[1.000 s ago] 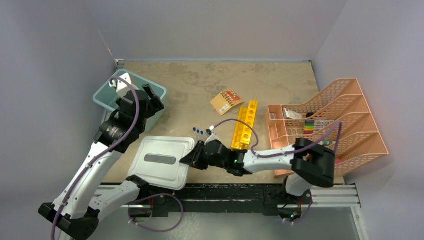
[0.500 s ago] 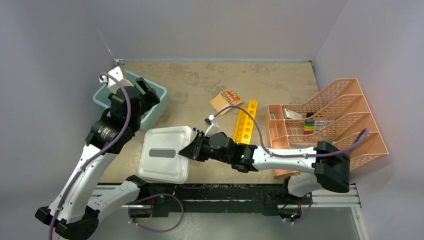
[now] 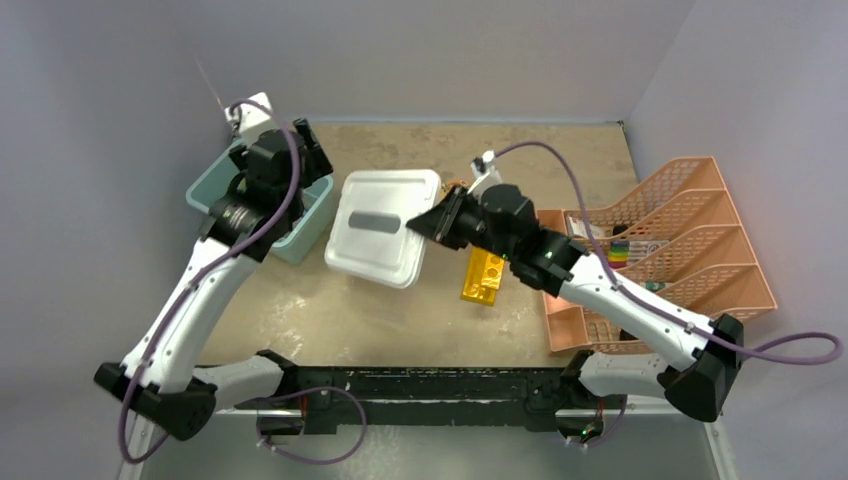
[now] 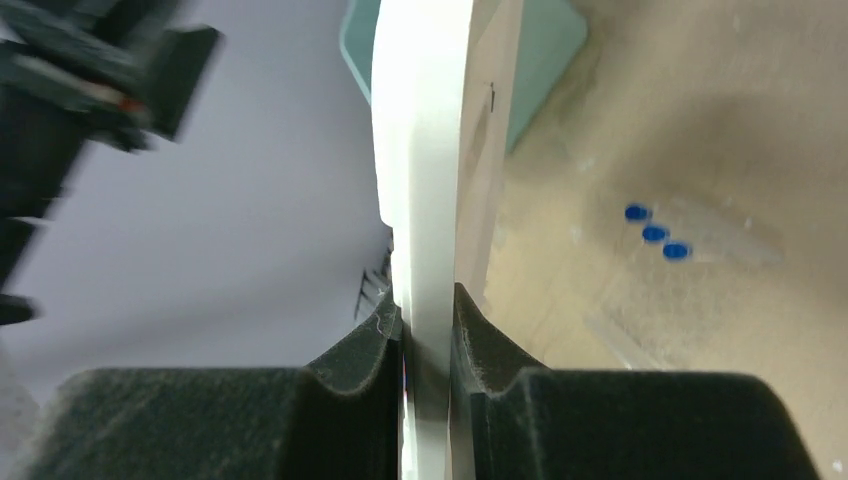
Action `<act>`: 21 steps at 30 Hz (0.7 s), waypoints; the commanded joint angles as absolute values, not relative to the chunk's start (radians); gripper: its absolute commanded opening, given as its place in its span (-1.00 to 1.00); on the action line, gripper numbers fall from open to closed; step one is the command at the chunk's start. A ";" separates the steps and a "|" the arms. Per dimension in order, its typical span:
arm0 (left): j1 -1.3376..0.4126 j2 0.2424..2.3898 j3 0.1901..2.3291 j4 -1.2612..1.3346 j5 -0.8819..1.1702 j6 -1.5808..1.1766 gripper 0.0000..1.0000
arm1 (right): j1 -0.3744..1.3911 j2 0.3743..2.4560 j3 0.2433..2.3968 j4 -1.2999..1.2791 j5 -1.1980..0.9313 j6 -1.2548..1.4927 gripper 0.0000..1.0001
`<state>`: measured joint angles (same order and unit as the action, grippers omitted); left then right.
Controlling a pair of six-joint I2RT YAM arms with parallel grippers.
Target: Organize the chemistry lab equipment
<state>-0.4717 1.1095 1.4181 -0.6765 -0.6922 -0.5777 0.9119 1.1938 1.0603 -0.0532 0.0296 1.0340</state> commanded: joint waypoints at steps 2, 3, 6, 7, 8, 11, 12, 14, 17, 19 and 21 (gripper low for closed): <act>-0.381 1.247 1.506 -0.615 -0.667 -0.514 0.60 | 0.783 1.207 1.265 -0.101 -0.067 0.953 -1.00; -0.352 1.268 1.515 -0.617 -0.640 -0.524 0.61 | 0.753 1.216 1.292 -0.117 -0.063 0.938 -1.00; -0.245 1.328 1.516 -0.629 -0.488 -0.566 0.60 | 0.669 1.251 1.369 -0.176 -0.032 0.891 -1.00; -0.218 1.348 1.508 -0.632 -0.424 -0.578 0.61 | 0.642 1.260 1.391 -0.190 -0.023 0.876 -1.00; -0.197 1.366 1.493 -0.630 -0.361 -0.583 0.62 | 0.617 1.271 1.411 -0.201 -0.013 0.859 -1.00; -0.164 1.412 1.432 -0.610 -0.212 -0.614 0.64 | 0.553 1.319 1.481 -0.228 -0.005 0.803 -1.00; -0.157 1.426 1.413 -0.595 -0.159 -0.620 0.64 | 0.533 1.336 1.506 -0.232 -0.015 0.787 -1.00; -0.151 1.458 1.379 -0.553 -0.083 -0.632 0.64 | 0.503 1.369 1.546 -0.233 -0.036 0.754 -1.00; -0.150 1.515 1.353 -0.487 -0.029 -0.638 0.64 | 0.458 1.396 1.570 -0.214 -0.067 0.736 -1.00; -0.150 1.559 1.359 -0.472 -0.039 -0.634 0.64 | 0.433 1.400 1.561 -0.195 -0.080 0.734 -1.00; -0.150 1.612 1.379 -0.471 -0.042 -0.628 0.61 | 0.406 1.396 1.547 -0.177 -0.089 0.734 -1.00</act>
